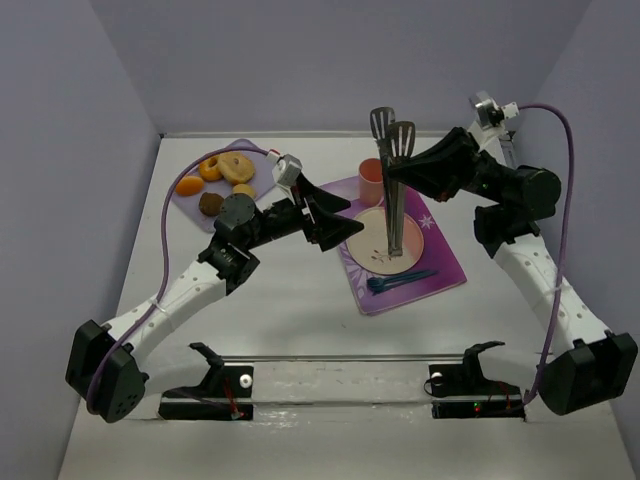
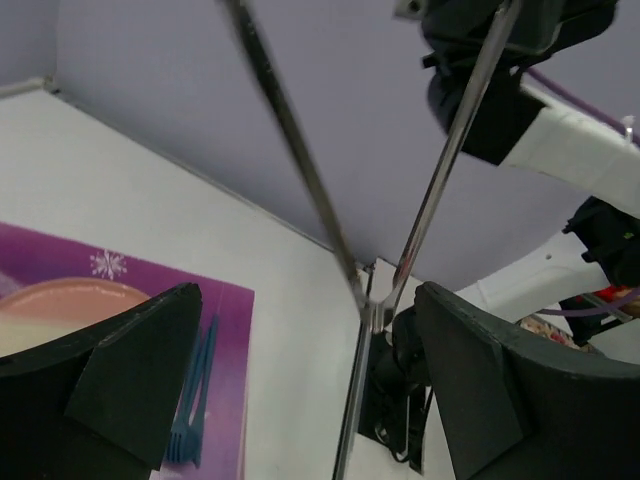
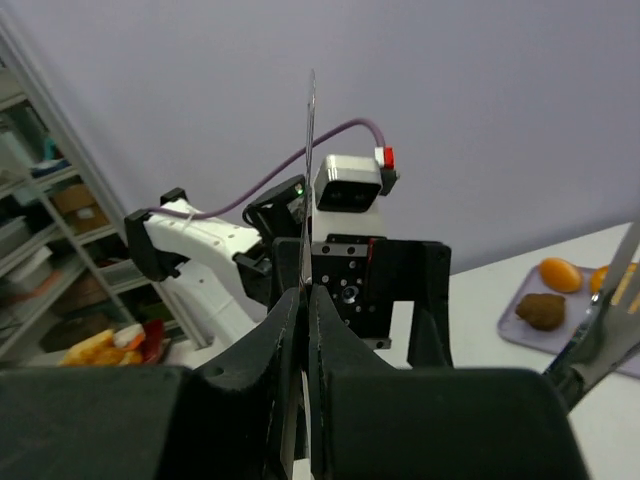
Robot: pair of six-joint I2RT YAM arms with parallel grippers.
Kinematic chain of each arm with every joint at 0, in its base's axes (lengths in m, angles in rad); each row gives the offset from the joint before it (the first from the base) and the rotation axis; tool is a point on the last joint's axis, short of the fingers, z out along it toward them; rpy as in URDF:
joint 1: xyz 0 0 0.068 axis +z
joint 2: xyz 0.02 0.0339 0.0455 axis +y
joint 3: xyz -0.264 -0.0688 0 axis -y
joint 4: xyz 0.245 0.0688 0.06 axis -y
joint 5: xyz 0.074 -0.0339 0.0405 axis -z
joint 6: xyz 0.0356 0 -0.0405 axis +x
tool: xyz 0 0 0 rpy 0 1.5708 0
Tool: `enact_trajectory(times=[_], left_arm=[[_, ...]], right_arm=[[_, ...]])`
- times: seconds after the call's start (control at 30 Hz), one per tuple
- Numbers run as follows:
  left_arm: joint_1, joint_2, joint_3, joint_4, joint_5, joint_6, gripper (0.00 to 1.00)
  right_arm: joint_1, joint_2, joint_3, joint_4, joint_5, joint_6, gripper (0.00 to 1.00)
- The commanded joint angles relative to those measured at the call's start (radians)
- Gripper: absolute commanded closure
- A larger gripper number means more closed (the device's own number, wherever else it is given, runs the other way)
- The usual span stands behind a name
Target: Place the bread
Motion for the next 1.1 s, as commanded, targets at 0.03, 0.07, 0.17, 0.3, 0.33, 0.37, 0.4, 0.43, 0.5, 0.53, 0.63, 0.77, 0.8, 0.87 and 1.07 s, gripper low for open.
enact_trajectory(times=[0.03, 0.07, 0.17, 0.3, 0.33, 0.37, 0.4, 0.43, 0.5, 0.53, 0.63, 0.77, 0.8, 0.87, 1.07], left_arm=[[-0.017, 0.044, 0.1, 0.229, 0.039, 0.044, 0.01], [-0.018, 0.058, 0.095, 0.256, 0.051, 0.033, 0.01], [-0.023, 0.063, 0.055, 0.394, 0.074, -0.02, 0.01], [-0.026, 0.066, 0.046, 0.409, 0.037, -0.01, 0.01], [-0.024, 0.068, 0.049, 0.387, 0.034, -0.007, 0.01], [-0.024, 0.074, 0.052, 0.381, 0.039, -0.004, 0.01], [-0.024, 0.074, 0.054, 0.376, 0.039, -0.002, 0.01], [-0.026, 0.075, 0.054, 0.373, 0.039, 0.0, 0.01], [-0.026, 0.075, 0.055, 0.363, 0.03, 0.003, 0.01], [-0.024, 0.075, 0.058, 0.35, 0.028, 0.003, 0.01], [-0.027, 0.081, 0.07, 0.353, 0.037, 0.001, 0.01], [-0.038, 0.104, 0.101, 0.361, 0.074, -0.002, 0.01], [-0.043, 0.109, 0.106, 0.362, 0.079, 0.001, 0.01], [-0.052, 0.124, 0.121, 0.369, 0.092, 0.0, 0.01], [-0.063, 0.129, 0.124, 0.388, 0.105, -0.01, 0.01]], right_arm=[[0.115, 0.109, 0.058, 0.336, -0.001, 0.154, 0.93], [0.115, 0.12, 0.069, 0.342, 0.002, 0.156, 0.93], [0.124, 0.148, 0.076, 0.383, 0.031, 0.159, 0.93], [0.135, 0.188, 0.096, 0.496, 0.021, 0.234, 0.93], [0.135, 0.192, 0.099, 0.536, 0.019, 0.266, 0.93], [0.135, 0.197, 0.104, 0.541, 0.016, 0.269, 0.93], [0.135, 0.195, 0.112, 0.535, 0.01, 0.266, 0.93], [0.135, 0.191, 0.122, 0.495, 0.01, 0.256, 0.93], [0.135, 0.178, 0.13, 0.465, 0.011, 0.219, 0.93], [0.135, 0.172, 0.132, 0.443, 0.013, 0.199, 0.93], [0.144, 0.16, 0.135, 0.426, 0.02, 0.184, 0.93], [0.164, 0.189, 0.157, 0.426, 0.024, 0.185, 0.93], [0.176, 0.201, 0.168, 0.426, 0.019, 0.19, 0.93], [0.185, 0.243, 0.2, 0.434, 0.013, 0.208, 0.93], [0.185, 0.318, 0.239, 0.454, 0.033, 0.23, 0.93]])
